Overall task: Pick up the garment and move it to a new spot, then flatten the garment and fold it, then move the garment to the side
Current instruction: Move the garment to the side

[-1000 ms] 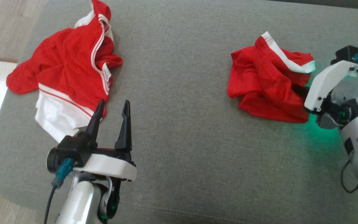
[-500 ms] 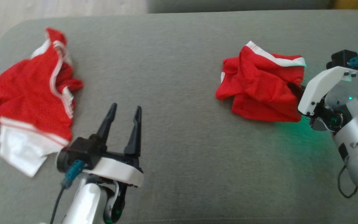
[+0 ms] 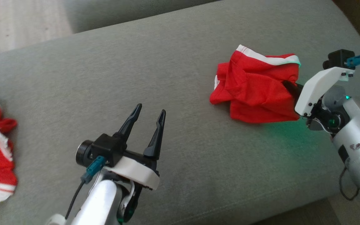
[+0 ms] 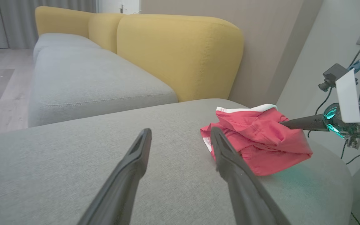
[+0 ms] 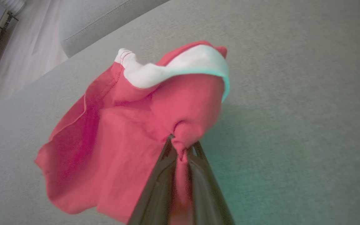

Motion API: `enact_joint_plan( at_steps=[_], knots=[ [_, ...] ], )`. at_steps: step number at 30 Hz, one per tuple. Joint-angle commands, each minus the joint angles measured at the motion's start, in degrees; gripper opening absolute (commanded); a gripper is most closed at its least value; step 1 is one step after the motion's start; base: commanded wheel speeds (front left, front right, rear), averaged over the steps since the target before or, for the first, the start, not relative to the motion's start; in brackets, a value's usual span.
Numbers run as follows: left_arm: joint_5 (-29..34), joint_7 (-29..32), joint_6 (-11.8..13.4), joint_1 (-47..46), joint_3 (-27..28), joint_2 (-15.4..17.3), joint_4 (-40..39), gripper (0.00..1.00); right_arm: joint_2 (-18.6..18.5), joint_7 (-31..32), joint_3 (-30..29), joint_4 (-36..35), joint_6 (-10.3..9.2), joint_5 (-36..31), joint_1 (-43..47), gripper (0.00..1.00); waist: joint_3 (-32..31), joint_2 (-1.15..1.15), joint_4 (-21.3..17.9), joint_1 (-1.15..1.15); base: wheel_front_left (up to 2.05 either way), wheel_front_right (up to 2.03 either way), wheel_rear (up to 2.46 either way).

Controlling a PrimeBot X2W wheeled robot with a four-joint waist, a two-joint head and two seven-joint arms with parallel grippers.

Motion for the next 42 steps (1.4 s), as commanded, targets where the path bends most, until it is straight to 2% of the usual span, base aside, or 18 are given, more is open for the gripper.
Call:
enact_joint_plan(
  at_steps=[1,5,8,15,20,30,37,38,39,40,42],
  knots=[
    [0.3,-0.4,-0.2,-2.8,1.5,0.2,-1.7,1.0,-0.7,-0.7,0.6,-1.9,0.41,0.4,-0.9,0.0,0.7,0.0,-2.1,0.0,0.0,0.0,0.0],
    [0.6,-0.4,-0.2,-3.9,0.7,0.2,-0.8,1.0,-1.6,-2.7,2.2,-2.5,0.41,1.8,-1.6,0.0,2.0,0.0,-4.1,0.0,0.0,0.0,0.0],
    [0.8,-0.4,-0.3,-4.7,0.3,0.2,-0.7,1.0,-2.8,-5.2,3.9,-4.5,0.41,2.2,-2.3,0.0,3.2,0.0,-4.1,0.0,0.0,0.0,0.0],
    [1.6,-0.4,-0.4,-6.9,-0.9,0.2,0.4,1.0,-9.3,-11.0,9.1,-7.4,0.41,1.5,-6.1,0.0,8.0,0.0,-0.8,0.0,0.0,0.0,0.0],
    [2.7,-0.4,-0.2,-8.4,-0.9,0.2,0.7,1.0,-14.6,-12.9,12.2,-7.7,0.41,1.5,-10.6,0.0,12.0,0.0,1.9,0.0,0.0,0.0,0.0],
    [4.3,-0.4,0.2,-11.0,-1.5,0.2,0.2,1.0,-23.3,-13.7,20.1,-0.9,0.41,-3.9,-18.8,0.0,18.9,0.0,6.0,0.0,0.0,0.0,0.0],
    [4.7,-0.4,0.7,-11.6,-1.4,0.2,-0.6,1.0,-24.4,-14.9,22.9,5.0,0.41,-6.2,-23.1,0.0,21.3,0.0,6.7,0.0,0.0,0.0,0.0],
    [4.6,-0.4,0.7,-11.6,-1.4,0.2,-0.6,1.0,-24.3,-14.9,23.3,6.2,0.41,-6.8,-23.5,0.29,21.4,0.0,6.7,0.0,0.0,0.0,0.0],
    [4.6,-0.4,0.8,-11.7,-1.4,0.2,-0.6,1.0,-24.1,-15.1,23.7,7.2,0.41,-7.4,-24.0,0.83,21.4,0.0,6.7,0.0,0.0,0.0,0.0],
    [4.5,-0.4,0.8,-11.7,-1.4,0.2,-0.6,1.0,-23.8,-15.4,24.0,8.0,0.41,-7.6,-24.3,1.0,21.4,0.0,6.7,0.0,0.0,0.0,0.0],
    [4.2,-0.4,0.8,-11.8,-1.5,0.2,-0.5,1.0,-22.8,-15.8,24.5,9.2,0.41,-7.9,-24.4,1.0,20.9,0.0,6.7,0.0,0.0,0.0,0.0]
  ],
)
